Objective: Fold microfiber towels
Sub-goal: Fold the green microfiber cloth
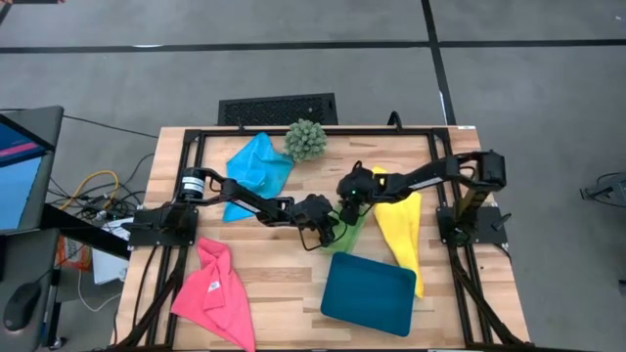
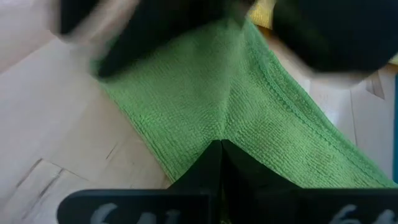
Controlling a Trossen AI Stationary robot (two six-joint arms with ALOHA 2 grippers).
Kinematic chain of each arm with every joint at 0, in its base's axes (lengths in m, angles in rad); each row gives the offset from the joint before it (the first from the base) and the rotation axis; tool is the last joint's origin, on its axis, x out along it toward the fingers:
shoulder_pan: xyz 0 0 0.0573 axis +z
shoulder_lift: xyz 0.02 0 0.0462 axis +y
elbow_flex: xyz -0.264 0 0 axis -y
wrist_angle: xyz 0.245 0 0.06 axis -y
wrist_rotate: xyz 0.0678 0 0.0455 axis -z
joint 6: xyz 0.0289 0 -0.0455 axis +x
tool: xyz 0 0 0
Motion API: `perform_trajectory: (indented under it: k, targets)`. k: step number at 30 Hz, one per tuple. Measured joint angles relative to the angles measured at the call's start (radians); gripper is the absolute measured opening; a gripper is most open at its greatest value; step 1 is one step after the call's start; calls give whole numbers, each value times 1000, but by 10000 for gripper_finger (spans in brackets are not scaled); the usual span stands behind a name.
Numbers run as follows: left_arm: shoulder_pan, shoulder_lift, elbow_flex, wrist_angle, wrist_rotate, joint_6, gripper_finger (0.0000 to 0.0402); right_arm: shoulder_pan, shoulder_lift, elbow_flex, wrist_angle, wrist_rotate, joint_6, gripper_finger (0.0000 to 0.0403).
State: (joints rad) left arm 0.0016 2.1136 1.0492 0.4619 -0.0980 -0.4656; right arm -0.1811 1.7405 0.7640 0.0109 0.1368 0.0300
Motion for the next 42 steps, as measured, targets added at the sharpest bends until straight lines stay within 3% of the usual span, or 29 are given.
perform_trajectory:
  k: [8,14,18,22,25,30,36,42]
  targets:
    - [-3,0,0,-5,-20,0,0,-33,-14,3,-90,124,99,168]
    - [-9,0,1,-17,-15,-4,0,-62,-116,0,-280,323,126,168]
    - [-14,0,1,-18,-23,-5,0,-74,-191,-2,-314,277,143,168]
    - [-15,0,1,-17,-32,-5,0,-30,-259,2,-241,96,104,168]
    - [-15,0,1,-17,-38,-5,0,29,-262,1,-263,52,116,168]
    - [-15,0,1,-17,-40,-6,0,140,-203,1,-296,92,166,168]
    - [-14,0,1,-22,-34,-7,0,193,-112,-5,-532,248,305,168]
    - [-14,0,1,-24,-34,-9,0,231,-144,-8,-693,314,376,168]
